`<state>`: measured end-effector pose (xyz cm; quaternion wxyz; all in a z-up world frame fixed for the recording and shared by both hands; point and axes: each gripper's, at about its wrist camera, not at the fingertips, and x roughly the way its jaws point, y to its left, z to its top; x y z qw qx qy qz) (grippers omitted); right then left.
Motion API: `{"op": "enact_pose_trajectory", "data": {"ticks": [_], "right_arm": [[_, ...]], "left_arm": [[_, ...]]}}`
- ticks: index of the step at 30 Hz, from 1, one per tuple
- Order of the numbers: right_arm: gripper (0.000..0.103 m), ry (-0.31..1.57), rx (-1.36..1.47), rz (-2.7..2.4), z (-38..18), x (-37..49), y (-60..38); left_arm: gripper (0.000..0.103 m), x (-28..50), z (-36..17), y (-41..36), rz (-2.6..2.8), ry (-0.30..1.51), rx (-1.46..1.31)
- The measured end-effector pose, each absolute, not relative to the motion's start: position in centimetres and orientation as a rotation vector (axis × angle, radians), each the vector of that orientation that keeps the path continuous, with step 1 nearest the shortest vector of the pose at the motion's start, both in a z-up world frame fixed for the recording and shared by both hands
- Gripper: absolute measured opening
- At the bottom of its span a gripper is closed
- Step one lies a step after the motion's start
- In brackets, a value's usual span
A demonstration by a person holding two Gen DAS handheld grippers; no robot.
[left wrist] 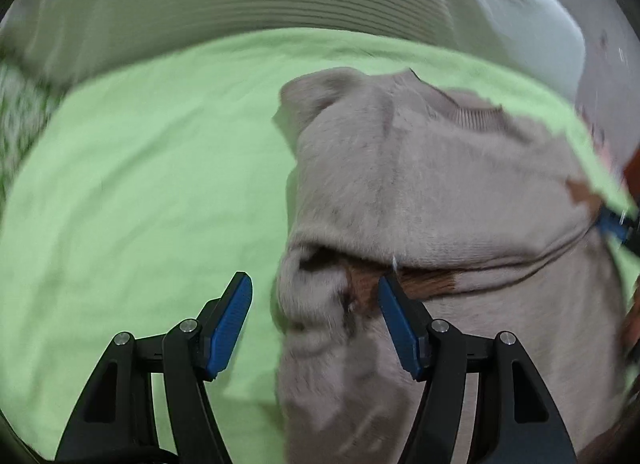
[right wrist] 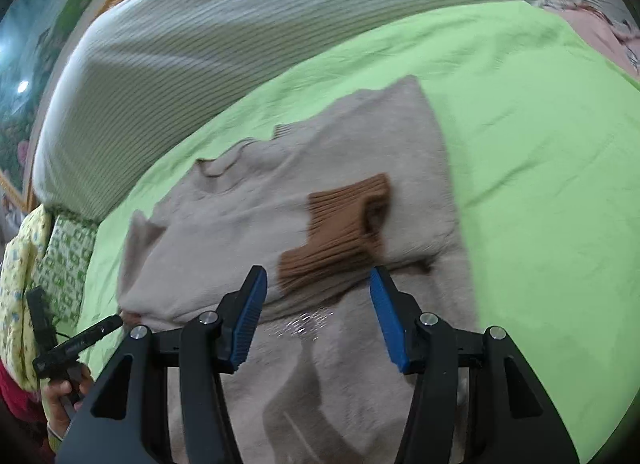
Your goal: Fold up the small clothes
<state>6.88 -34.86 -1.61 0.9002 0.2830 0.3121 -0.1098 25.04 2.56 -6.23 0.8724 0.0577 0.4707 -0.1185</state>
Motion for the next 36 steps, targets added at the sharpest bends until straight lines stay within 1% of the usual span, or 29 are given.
{"op": "enact_pose_trajectory", "data": {"ticks": [3,5,7,8,9,11,14,16,18,20,22,27,30,32,33,34,35,36], "right_arm": [[0.055,0.640,0.630,-0.234,-1.9,7.6,-35.6],[0.054,0.670,0.618,-0.244,-2.3,8.7,-35.6],[0.040,0.679,0.628,-0.238,-2.6,9.3,-35.6],[0.015,0.678,0.634,-0.235,-2.6,9.3,-35.5],[0.011,0.667,0.646,-0.217,-2.3,9.3,-35.5],[0.011,0.626,0.614,-0.195,-0.4,9.3,-34.9],[0.010,0.532,0.552,-0.133,4.3,8.8,-33.9],[0.009,0.438,0.522,-0.102,7.9,7.5,-33.6],[0.009,0.365,0.494,-0.095,10.3,5.6,-33.7],[0.009,0.369,0.495,-0.094,10.2,5.0,-34.1],[0.009,0.430,0.496,-0.132,7.7,5.6,-34.5],[0.009,0.600,0.598,-0.195,-0.5,6.8,-35.9],[0.009,0.672,0.559,-0.232,-3.0,7.1,-36.0],[0.010,0.699,0.585,-0.216,-3.4,7.2,-36.6],[0.016,0.703,0.571,-0.227,-2.6,6.9,-36.5],[0.019,0.703,0.523,-0.269,-1.5,6.7,-36.0],[0.028,0.684,0.448,-0.341,-0.1,6.2,-35.2],[0.043,0.647,0.364,-0.408,1.4,5.8,-34.3]], "left_arm": [[0.066,26.4,-6.5,2.1,-0.264,0.996,0.163],[0.065,27.5,-6.7,2.2,-0.264,1.005,0.158],[0.060,28.0,-7.1,2.1,-0.270,1.014,0.156],[0.056,28.1,-7.4,2.0,-0.272,1.020,0.155],[0.054,28.2,-7.5,2.0,-0.274,1.024,0.148],[0.042,28.3,-7.5,2.0,-0.274,1.024,0.113],[0.034,28.5,-7.0,2.5,-0.199,1.010,0.038],[0.032,28.8,-6.9,3.4,-0.120,1.008,-0.035],[0.033,28.8,-7.0,5.1,-0.092,1.011,-0.206],[0.033,28.2,-7.3,5.4,-0.046,1.000,-0.273],[0.032,27.4,-7.4,5.3,-0.005,0.982,-0.282],[0.032,25.3,-8.2,5.7,0.062,0.964,-0.353],[0.033,24.9,-9.0,6.0,0.042,0.982,-0.336],[0.035,24.1,-8.1,6.2,0.007,0.975,-0.312],[0.035,24.0,-7.7,6.0,0.000,0.969,-0.294],[0.036,23.6,-7.1,6.0,-0.010,0.964,-0.275],[0.039,23.0,-6.3,6.0,-0.028,0.953,-0.258],[0.042,22.6,-5.7,6.1,-0.044,0.941,-0.251]]}}
